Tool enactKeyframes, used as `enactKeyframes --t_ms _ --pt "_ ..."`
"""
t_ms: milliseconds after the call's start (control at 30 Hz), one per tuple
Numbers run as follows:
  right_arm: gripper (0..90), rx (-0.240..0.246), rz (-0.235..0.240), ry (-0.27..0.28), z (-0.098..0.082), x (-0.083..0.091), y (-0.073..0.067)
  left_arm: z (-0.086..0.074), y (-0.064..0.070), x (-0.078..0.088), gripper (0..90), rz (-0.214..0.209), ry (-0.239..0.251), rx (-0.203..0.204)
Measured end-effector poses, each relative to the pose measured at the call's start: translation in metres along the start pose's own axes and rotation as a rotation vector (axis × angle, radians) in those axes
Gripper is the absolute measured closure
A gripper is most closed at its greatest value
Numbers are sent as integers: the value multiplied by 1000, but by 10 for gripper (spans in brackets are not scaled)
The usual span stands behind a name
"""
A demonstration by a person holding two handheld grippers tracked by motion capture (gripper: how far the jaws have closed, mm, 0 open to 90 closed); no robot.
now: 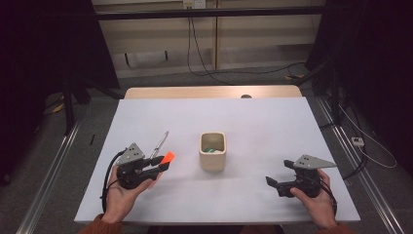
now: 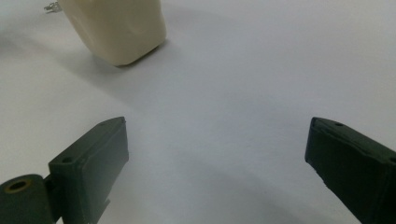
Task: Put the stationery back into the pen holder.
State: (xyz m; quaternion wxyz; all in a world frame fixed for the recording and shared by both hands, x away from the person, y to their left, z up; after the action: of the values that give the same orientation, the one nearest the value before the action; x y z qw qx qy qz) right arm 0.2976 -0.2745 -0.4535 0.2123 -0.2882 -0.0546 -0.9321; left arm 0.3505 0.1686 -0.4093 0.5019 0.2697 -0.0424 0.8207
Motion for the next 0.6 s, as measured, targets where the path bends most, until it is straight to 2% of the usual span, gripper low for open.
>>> enactKeyframes --t_ms 67,233,433,600 --pt "63 0 3 2 0 0 0 3 2 -2 671 -14 8 4" --pt "63 -3 -2 3 -1 2 0 14 10 -6 672 -35 22 -23" --pt "63 -1 -4 1 -1 1 0 28 17 -6 672 -50 42 -51" --pt "63 -1 -3 0 -1 0 1 37 21 -7 672 -59 59 -55"
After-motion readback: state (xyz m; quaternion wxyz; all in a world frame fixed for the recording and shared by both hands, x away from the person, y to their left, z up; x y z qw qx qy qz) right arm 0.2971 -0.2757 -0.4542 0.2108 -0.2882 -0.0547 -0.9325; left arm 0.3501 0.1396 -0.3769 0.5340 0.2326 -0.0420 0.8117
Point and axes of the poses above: each handheld gripper's, and its own axes: x roughly backward along the jaws, z roughly out of its top, y roughly to its right, the point moved 3 cm from there along -x, roughly forward along the jaws, and after that the axes turned 10 degrees about -z, right-handed, at the moved point
